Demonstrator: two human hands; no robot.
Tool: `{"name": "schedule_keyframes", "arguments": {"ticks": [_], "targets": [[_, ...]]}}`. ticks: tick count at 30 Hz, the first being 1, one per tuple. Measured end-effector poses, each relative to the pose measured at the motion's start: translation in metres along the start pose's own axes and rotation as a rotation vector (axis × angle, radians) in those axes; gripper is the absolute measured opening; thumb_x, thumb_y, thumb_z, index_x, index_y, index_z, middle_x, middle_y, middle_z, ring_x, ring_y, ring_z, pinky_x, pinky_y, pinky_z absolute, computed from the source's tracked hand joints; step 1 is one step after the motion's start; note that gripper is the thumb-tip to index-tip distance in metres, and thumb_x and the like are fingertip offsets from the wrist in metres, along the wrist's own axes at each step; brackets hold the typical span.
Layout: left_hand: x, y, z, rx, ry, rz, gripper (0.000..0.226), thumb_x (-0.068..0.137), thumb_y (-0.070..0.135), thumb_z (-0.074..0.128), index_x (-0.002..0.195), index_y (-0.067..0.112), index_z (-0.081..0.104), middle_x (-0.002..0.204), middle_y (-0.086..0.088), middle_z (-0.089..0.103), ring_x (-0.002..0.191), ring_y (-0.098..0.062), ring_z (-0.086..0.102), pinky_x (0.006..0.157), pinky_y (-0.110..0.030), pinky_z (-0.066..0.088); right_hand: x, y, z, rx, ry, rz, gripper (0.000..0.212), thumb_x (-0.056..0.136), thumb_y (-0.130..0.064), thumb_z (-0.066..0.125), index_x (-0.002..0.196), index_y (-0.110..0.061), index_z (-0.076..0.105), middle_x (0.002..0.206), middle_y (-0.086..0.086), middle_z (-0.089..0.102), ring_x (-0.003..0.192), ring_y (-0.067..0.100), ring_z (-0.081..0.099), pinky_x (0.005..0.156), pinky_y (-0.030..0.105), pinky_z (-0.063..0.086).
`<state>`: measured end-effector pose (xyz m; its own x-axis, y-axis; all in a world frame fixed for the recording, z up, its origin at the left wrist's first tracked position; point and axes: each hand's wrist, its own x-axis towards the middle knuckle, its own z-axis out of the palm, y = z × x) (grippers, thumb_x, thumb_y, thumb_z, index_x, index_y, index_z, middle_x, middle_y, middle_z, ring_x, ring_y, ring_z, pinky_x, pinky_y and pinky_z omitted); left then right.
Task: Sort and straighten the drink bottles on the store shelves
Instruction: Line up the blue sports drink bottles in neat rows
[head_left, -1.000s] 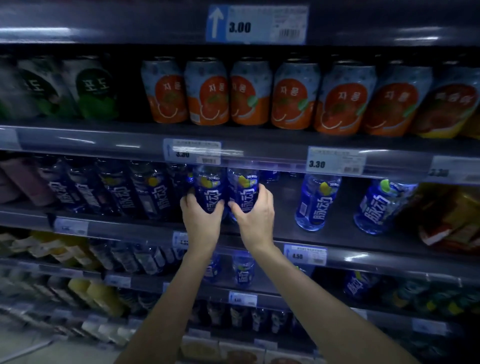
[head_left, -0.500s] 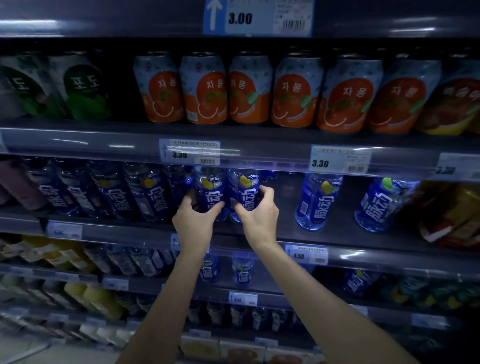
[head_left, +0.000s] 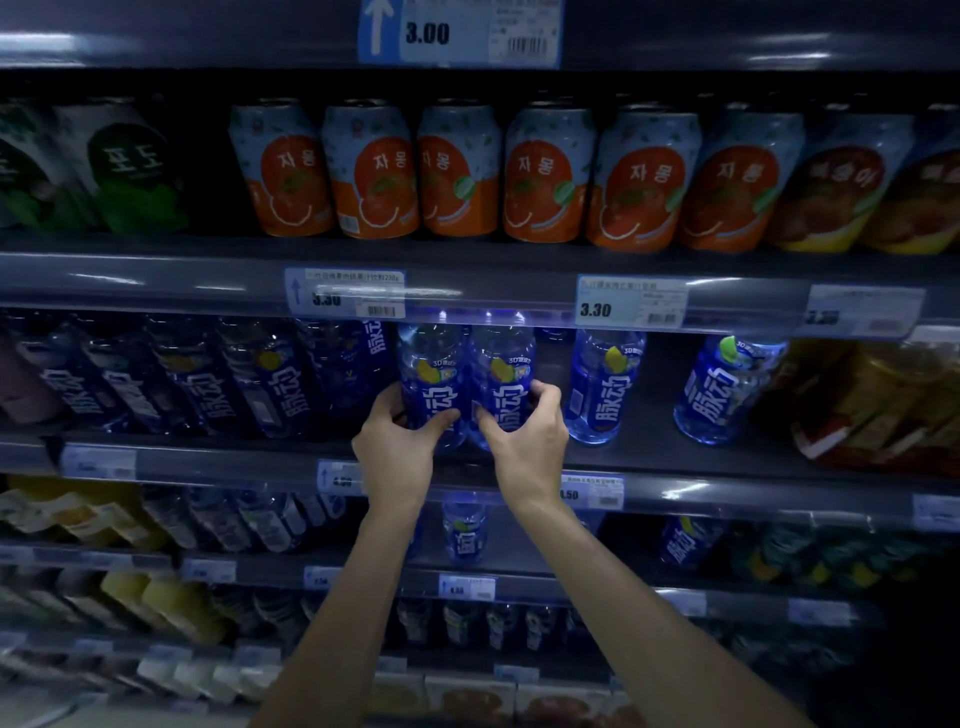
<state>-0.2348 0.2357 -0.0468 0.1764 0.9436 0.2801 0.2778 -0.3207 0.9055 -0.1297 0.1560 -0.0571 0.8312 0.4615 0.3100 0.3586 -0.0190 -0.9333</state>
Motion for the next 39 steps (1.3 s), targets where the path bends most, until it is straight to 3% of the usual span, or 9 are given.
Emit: {"name": "schedule_keyframes", "arguments": {"ticks": [7, 11, 14, 17, 21, 25, 28, 32, 39], "targets": [[-0.012, 0.011, 0.008, -0.032, -0.017, 0.031, 0.060, 0.065, 0.042, 0.084, 0.116, 0.019, 0.063, 0.097, 0.014, 0.066, 0.083, 0.004, 0.058, 0.072, -0.006, 0.040, -0.003, 0.000, -0.016, -0.020, 0.034, -0.017, 0.055, 0.077, -0.028, 0.082, 0.118, -0.016, 0.047, 0.106, 0.001, 0.062, 0.096, 0.012, 0.062, 0.082, 0.023, 0.051], [-0.017, 0.014, 0.014, -0.040, -0.042, 0.017, 0.059, 0.067, 0.040, 0.083, 0.119, 0.021, 0.061, 0.093, 0.021, 0.062, 0.078, 0.022, 0.052, 0.066, 0.002, 0.038, -0.003, 0.000, -0.024, -0.023, 0.051, -0.026, 0.053, 0.077, -0.027, 0.082, 0.116, -0.020, 0.046, 0.104, -0.003, 0.060, 0.092, 0.004, 0.060, 0.076, 0.008, 0.046], [-0.019, 0.015, 0.014, -0.055, -0.058, 0.017, 0.057, 0.070, 0.038, 0.082, 0.119, 0.022, 0.059, 0.095, 0.021, 0.062, 0.080, 0.023, 0.052, 0.068, 0.002, 0.039, -0.003, 0.000, -0.027, -0.034, 0.030, -0.023, 0.055, 0.077, -0.029, 0.082, 0.118, -0.019, 0.045, 0.106, -0.004, 0.060, 0.095, 0.007, 0.059, 0.081, 0.015, 0.047], [-0.021, 0.018, 0.015, -0.063, -0.070, 0.024, 0.049, 0.072, 0.034, 0.081, 0.114, 0.030, 0.056, 0.095, 0.026, 0.059, 0.086, 0.015, 0.056, 0.072, -0.004, 0.043, -0.004, 0.000, -0.031, -0.062, 0.020, -0.036, 0.063, 0.078, -0.032, 0.081, 0.127, -0.012, 0.048, 0.116, 0.000, 0.060, 0.106, 0.012, 0.057, 0.092, 0.026, 0.048], [-0.034, 0.024, 0.017, -0.086, -0.013, -0.058, 0.077, 0.075, 0.036, 0.079, 0.138, 0.016, 0.040, 0.130, 0.007, 0.046, 0.114, -0.005, 0.046, 0.092, -0.020, 0.039, -0.005, 0.003, -0.046, -0.104, 0.080, -0.143, 0.054, 0.081, -0.037, 0.077, 0.123, -0.010, 0.055, 0.112, -0.002, 0.060, 0.103, 0.008, 0.054, 0.090, 0.013, 0.041], [-0.065, 0.019, 0.019, -0.036, 0.051, 0.057, 0.055, 0.079, 0.039, 0.074, 0.123, 0.023, 0.046, 0.117, 0.010, 0.041, 0.098, 0.008, 0.045, 0.078, 0.000, 0.035, 0.002, 0.010, -0.068, -0.121, 0.243, -0.201, 0.040, 0.084, -0.028, 0.074, 0.114, -0.010, 0.054, 0.105, -0.001, 0.051, 0.093, 0.012, 0.052, 0.084, 0.026, 0.046], [-0.087, 0.011, 0.027, 0.061, -0.103, 0.149, 0.045, 0.083, 0.040, 0.069, 0.120, 0.023, 0.051, 0.117, 0.010, 0.043, 0.109, -0.001, 0.043, 0.091, -0.016, 0.038, 0.015, 0.015, -0.078, -0.145, 0.290, -0.095, 0.057, 0.081, -0.028, 0.077, 0.125, -0.009, 0.046, 0.118, 0.002, 0.045, 0.108, 0.018, 0.047, 0.092, 0.031, 0.046], [-0.099, 0.003, 0.042, 0.315, -0.258, 0.288, 0.062, 0.085, 0.043, 0.066, 0.134, 0.009, 0.049, 0.134, -0.006, 0.048, 0.128, -0.021, 0.038, 0.106, -0.038, 0.035, 0.033, 0.018, -0.078, -0.174, 0.169, -0.013, 0.080, 0.079, -0.029, 0.080, 0.141, -0.005, 0.035, 0.140, 0.010, 0.041, 0.128, 0.022, 0.041, 0.102, 0.026, 0.035], [-0.099, -0.003, 0.043, 0.721, -0.294, 0.461, 0.067, 0.087, 0.056, 0.054, 0.135, 0.009, 0.047, 0.137, -0.007, 0.048, 0.133, -0.027, 0.036, 0.105, -0.049, 0.032, 0.042, 0.025, -0.087, -0.081, 0.127, -0.010, 0.068, 0.079, -0.024, 0.080, 0.134, -0.011, 0.041, 0.125, 0.007, 0.055, 0.107, 0.014, 0.053, 0.088, 0.022, 0.043]]}}
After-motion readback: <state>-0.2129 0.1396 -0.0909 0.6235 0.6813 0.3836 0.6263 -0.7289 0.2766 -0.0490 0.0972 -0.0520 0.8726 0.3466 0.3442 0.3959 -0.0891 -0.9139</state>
